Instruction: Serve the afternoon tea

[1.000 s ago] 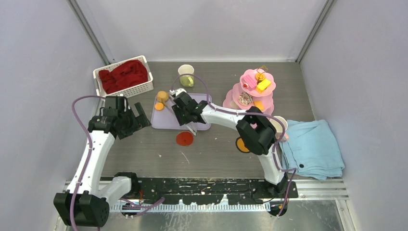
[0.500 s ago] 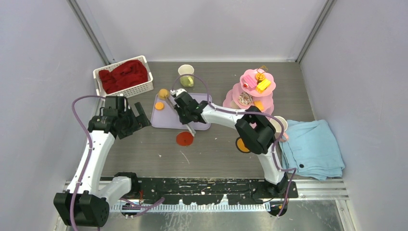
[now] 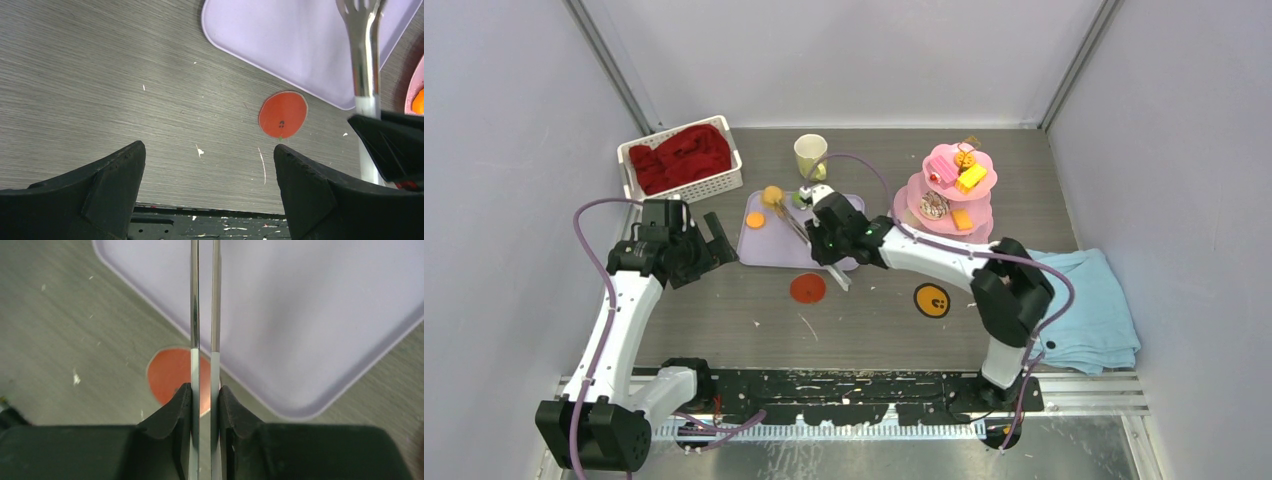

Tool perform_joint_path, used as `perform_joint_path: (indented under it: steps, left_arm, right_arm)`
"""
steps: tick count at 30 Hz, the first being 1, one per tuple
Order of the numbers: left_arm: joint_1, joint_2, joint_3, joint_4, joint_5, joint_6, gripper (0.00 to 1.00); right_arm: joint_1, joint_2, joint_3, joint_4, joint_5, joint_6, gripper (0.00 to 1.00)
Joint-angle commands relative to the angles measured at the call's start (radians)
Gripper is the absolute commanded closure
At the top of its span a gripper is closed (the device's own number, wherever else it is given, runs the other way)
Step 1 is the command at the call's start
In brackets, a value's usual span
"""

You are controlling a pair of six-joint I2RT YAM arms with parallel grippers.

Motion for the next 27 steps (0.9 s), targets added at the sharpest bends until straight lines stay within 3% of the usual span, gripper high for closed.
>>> perform_joint_path:
  steps: [1, 13, 18, 27]
  left_arm:
    - [0.007, -0.018, 0.014, 0.039, 0.019, -0.005, 0.02]
    - [0.007, -0.036, 0.010, 0.052, 0.056, -0.022, 0.02]
    - [0.007, -0.058, 0.002, 0.045, 0.062, -0.030, 0.02]
    - [0.007, -0.100, 0.011, 0.027, 0.071, -0.036, 0.02]
  right_arm:
    - [-0.002, -0.191, -0.088, 0.049, -0.074, 0.037, 0.99]
    - [-0.002, -0.596, -0.405, -0.194, 0.098, 0.173, 0.99]
    - [-0.013, -0.670, -0.446, -0.292, 0.282, 0.244, 1.00]
    - [-0.135, -0.768, -0.522, -0.290, 0.271, 0.288, 0.99]
